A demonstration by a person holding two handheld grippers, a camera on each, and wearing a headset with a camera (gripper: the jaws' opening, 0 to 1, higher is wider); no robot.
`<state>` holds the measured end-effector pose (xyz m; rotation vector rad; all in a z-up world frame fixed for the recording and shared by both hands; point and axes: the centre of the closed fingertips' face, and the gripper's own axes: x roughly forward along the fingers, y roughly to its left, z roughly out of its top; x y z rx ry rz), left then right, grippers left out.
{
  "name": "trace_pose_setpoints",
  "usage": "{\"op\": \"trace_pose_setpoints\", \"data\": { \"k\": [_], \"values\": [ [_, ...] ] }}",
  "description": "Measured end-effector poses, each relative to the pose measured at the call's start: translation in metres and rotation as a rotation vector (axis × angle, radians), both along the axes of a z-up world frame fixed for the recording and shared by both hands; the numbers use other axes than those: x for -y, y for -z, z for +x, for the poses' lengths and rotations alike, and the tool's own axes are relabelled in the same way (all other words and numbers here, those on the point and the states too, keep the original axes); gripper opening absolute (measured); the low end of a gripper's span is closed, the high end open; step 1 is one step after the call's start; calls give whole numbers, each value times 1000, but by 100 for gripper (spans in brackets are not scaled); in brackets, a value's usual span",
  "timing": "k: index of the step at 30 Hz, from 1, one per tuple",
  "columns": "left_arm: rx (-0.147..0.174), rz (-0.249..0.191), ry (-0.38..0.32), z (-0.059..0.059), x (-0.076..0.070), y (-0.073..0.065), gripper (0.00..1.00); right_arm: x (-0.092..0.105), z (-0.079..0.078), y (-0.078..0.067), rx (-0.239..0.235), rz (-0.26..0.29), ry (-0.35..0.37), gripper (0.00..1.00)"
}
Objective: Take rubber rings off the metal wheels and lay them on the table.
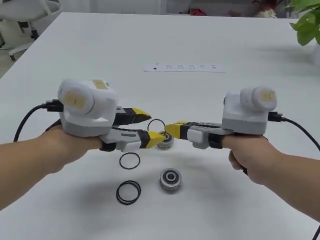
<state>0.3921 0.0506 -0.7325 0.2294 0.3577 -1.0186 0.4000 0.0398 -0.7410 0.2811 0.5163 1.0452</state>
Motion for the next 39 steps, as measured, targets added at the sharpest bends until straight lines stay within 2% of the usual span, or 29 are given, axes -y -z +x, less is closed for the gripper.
{"op": "trace_pose_setpoints", "data": {
  "k": [5, 13, 19, 29, 37, 39],
  "values": [
    [2, -6, -9, -6, -15, -4, 46, -6, -5, -3, -2, 4, -19, 0],
    [-8, -13, -49, -17, -42, -1, 55, -21, -16, 4, -30, -2, -65, 0],
    [-16, -12, -52, -28, -53, 1, 59, -36, -29, 11, -62, -5, -110, 0],
    [-29, -10, -84, -37, -71, 7, 61, -55, -40, 27, -111, -24, -157, 0],
    [-39, -7, -111, -42, -83, 12, 61, -58, -39, 45, -143, -78, -150, 0],
    [-41, -6, -115, -43, -85, 13, 61, -56, -39, 47, -138, -95, -148, 0]
  ]
}}
